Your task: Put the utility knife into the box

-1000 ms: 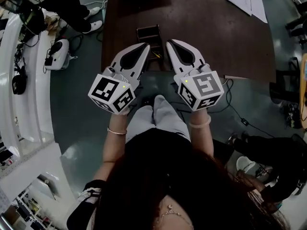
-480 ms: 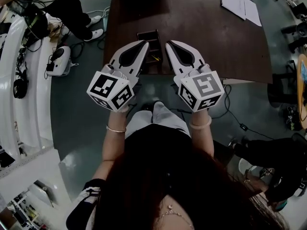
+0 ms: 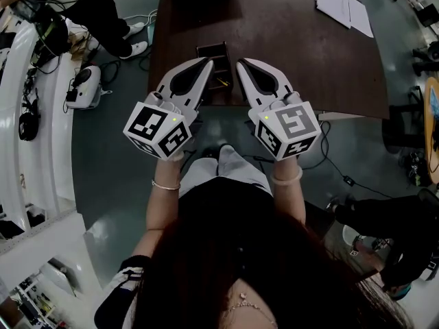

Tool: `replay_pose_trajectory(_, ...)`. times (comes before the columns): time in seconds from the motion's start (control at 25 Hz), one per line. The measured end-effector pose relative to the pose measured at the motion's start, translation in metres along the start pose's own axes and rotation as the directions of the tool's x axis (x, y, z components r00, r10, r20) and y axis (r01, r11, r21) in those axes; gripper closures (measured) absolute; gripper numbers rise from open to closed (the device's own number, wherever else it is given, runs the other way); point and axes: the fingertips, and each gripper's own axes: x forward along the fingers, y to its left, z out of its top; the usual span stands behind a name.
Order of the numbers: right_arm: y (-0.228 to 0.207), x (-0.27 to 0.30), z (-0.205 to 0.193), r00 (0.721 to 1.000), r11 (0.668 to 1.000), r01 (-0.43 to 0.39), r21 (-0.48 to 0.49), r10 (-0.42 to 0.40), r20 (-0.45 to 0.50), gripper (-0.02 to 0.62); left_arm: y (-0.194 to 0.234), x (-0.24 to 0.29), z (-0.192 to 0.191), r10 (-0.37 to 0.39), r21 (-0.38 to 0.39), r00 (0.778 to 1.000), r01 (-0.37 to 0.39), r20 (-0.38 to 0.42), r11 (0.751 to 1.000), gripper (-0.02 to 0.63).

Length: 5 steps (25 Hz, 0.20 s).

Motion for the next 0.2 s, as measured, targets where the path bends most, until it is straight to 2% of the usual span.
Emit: replay_pose_trajectory(0.2, 0.0022, 0.0000, -0.0009, 1.000, 1.000, -0.004, -0.003, 0.004, -0.002, 0.580, -0.0006, -0.0016, 0.0032, -0.002, 0.003, 1.000, 0.002, 0.011, 1.000, 0.606)
